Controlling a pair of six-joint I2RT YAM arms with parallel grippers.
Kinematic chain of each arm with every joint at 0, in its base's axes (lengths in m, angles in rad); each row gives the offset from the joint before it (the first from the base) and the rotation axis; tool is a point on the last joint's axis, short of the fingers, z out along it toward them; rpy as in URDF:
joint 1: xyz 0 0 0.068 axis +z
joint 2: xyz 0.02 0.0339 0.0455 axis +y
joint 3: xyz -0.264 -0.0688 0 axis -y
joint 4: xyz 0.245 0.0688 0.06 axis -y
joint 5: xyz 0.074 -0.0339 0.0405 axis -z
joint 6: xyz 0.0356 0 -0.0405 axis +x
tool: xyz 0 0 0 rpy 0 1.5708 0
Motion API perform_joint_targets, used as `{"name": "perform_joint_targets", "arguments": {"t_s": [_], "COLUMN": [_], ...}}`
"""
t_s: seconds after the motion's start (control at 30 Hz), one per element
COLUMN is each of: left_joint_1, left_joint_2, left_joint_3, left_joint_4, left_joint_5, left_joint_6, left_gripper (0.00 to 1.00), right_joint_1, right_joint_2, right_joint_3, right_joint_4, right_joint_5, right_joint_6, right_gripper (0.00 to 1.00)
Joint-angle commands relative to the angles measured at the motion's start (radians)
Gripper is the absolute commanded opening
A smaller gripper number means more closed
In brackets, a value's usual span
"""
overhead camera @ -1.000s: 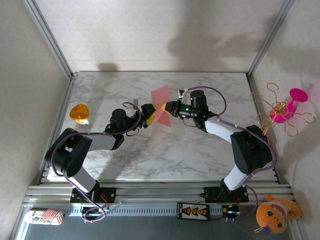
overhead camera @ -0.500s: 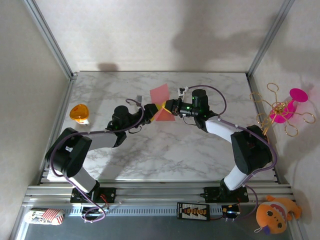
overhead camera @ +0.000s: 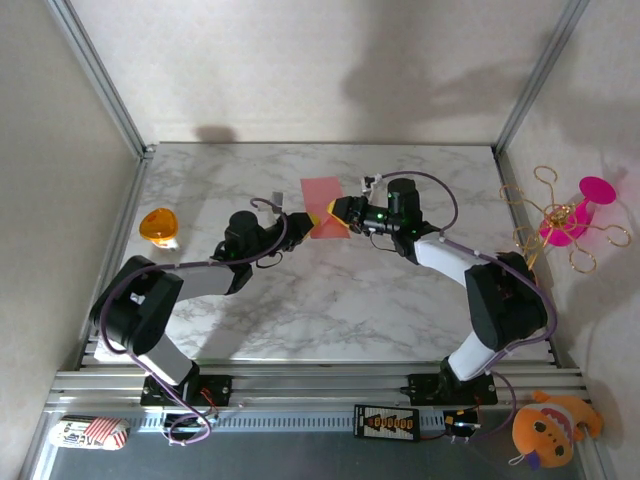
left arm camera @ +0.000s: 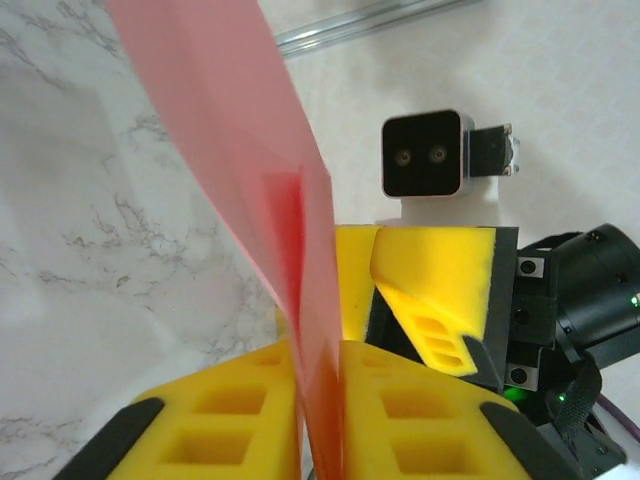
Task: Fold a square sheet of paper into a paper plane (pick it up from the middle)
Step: Turn over the paper at the center of the table.
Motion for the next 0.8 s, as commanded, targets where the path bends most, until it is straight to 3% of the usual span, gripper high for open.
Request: {"name": "perform_joint_targets", "arguments": {"t_s": [0.0, 0.17, 0.3, 0.4, 0.5, 0.77], "left_joint_1": [0.015, 0.013, -0.009, -0.032, -0.057, -0.149], "left_joint_2": [-0.055, -0.107, -0.132, -0.142, -0.14, 0.011], "left_joint_3": [0.006, 0.12, 0.255, 0.333, 0.4, 0.594], "left_joint_4": [-0.094, -0.525, -0.916, -1.11, -1.254, -1.591], "left_joint_5": [-0.037, -0.163, -0.408, -0.601, -0.792, -1.272], "left_joint_6": [0.071, 0.309, 0.514, 0.613, 0.672, 0.72], "left_gripper": [0.1, 0.07, 0.08, 0.08, 0.08, 0.08], "right_joint_1": [-0.021, -0.023, -0.024, -0.024, -0.024, -0.025], "right_joint_2": [-0.092, -0.163, -0.193, -0.209, -0.225, -0.249], "right_joint_3": [0.001, 0.017, 0.022, 0.025, 0.019, -0.004], "right_joint_4": [-0.17, -0.336, -0.399, -0.424, -0.423, -0.395], "right_joint_5": [0.195, 0.438, 0.577, 0.652, 0.687, 0.685], "right_joint_6": [-0.12, -0.232, -0.283, -0.299, -0.306, -0.307], "right_gripper": [0.41, 0.54, 0.6, 0.68, 0.78, 0.79]}}
